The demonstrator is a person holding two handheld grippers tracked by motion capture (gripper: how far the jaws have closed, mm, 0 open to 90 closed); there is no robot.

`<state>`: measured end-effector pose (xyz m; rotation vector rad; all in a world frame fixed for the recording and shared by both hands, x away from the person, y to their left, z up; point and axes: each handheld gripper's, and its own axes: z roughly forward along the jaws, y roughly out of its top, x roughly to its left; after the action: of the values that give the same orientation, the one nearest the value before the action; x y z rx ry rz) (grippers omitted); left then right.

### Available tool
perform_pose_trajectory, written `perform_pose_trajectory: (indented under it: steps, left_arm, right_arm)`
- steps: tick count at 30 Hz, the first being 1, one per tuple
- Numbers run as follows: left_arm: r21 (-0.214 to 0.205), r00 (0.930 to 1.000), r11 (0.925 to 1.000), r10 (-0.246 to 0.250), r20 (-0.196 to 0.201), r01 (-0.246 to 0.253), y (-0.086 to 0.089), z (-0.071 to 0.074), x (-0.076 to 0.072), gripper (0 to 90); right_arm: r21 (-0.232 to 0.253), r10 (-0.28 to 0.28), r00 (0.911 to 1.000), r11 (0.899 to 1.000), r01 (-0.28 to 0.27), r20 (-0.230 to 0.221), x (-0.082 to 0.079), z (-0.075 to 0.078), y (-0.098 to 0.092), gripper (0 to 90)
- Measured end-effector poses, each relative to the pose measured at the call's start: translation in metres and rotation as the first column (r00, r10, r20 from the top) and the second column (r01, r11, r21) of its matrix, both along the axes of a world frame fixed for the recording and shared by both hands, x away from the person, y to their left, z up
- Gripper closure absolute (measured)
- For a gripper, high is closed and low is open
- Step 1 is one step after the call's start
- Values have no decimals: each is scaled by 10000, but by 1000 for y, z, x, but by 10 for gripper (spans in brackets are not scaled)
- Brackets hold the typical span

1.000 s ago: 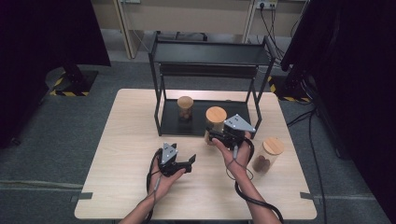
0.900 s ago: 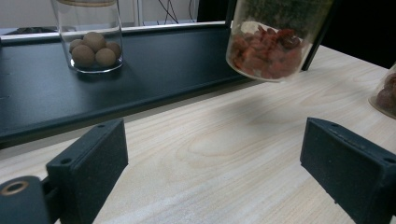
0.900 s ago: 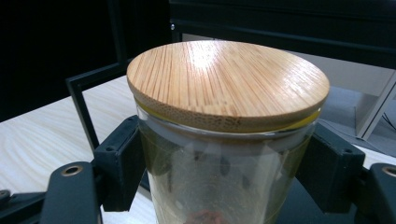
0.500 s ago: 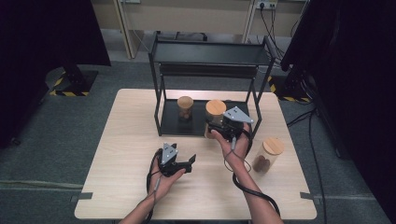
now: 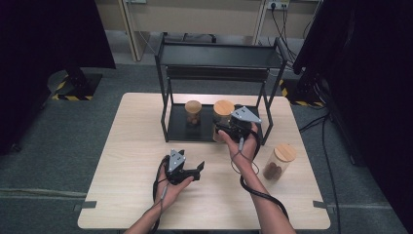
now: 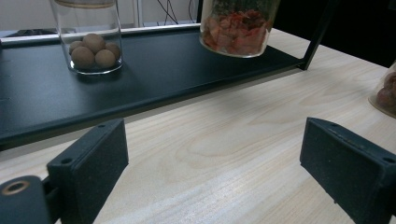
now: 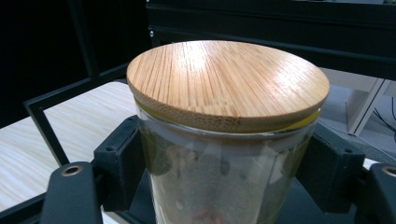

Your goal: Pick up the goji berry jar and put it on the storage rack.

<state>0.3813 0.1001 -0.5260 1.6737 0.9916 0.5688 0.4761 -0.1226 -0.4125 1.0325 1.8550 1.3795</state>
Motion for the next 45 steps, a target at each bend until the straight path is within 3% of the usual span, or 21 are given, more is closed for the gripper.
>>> perform_pose_trajectory:
  steps: [45]
  left_arm:
    - [29,10000,10000,16,40,-17,-1,0,0,73]
  right_arm:
    - [-28,-590,9974,9983,589,-416,53,4,10,251]
